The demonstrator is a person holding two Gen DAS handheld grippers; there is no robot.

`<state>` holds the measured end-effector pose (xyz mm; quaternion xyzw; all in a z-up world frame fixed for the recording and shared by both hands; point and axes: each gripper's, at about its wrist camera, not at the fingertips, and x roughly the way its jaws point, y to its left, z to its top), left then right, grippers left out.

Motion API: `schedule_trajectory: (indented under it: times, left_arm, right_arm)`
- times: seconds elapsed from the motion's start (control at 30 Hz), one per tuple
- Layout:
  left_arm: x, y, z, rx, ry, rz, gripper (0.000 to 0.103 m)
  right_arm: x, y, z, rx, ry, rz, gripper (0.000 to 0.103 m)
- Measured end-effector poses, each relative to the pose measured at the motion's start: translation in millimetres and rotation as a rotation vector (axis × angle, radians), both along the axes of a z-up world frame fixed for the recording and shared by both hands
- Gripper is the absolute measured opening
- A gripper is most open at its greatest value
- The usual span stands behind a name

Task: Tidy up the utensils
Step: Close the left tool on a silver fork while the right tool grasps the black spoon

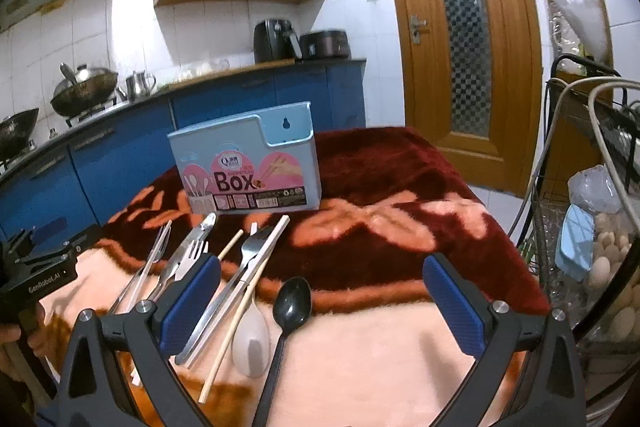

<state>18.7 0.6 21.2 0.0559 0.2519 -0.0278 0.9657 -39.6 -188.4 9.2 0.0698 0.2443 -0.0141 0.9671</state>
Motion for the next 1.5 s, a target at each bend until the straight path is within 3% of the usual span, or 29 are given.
schedule_trajectory:
  times: [0.13, 0.3, 0.53, 0.63, 0.7, 0.77, 1.07, 1.13, 1.23, 1.5]
  left_arm:
    - [15, 6, -1, -0.017, 0.135, -0.007, 0.086]
    - [33, 10, -10, -0.077, 0.334, -0.034, 0.086]
    - [43, -10, -13, -0.028, 0.455, -0.123, 0.085]
    - [48, -20, -12, 0.02, 0.491, -0.142, 0.083]
    - [50, -26, -13, 0.05, 0.515, -0.15, 0.077]
    - [53, -30, -15, 0.07, 0.539, -0.162, 0.075]
    - [66, -30, -23, 0.071, 0.626, -0.184, 0.057]
    - [71, -26, -30, 0.029, 0.68, -0.184, 0.048]
    - [79, -21, -37, -0.036, 0.739, -0.184, 0.045]
    - [95, -37, -37, 0.049, 0.815, -0.195, 0.038]
  right_arm:
    - [11, -1, 7, -0.057, 0.113, -0.003, 0.103]
    - [26, -2, 0, -0.043, 0.283, 0.051, 0.101]
    - [46, 7, -10, -0.051, 0.472, 0.136, 0.087]
    - [57, 12, -15, -0.054, 0.564, 0.174, 0.074]
    - [64, 14, -20, -0.054, 0.625, 0.195, 0.056]
    - [68, 15, -23, -0.056, 0.673, 0.209, 0.047]
    - [77, 18, -25, -0.081, 0.754, 0.25, 0.039]
    - [83, 18, -26, -0.079, 0.77, 0.252, 0.039]
    - [86, 21, -28, -0.084, 0.79, 0.257, 0.039]
    - [106, 17, -30, -0.047, 0.871, 0.267, 0.034]
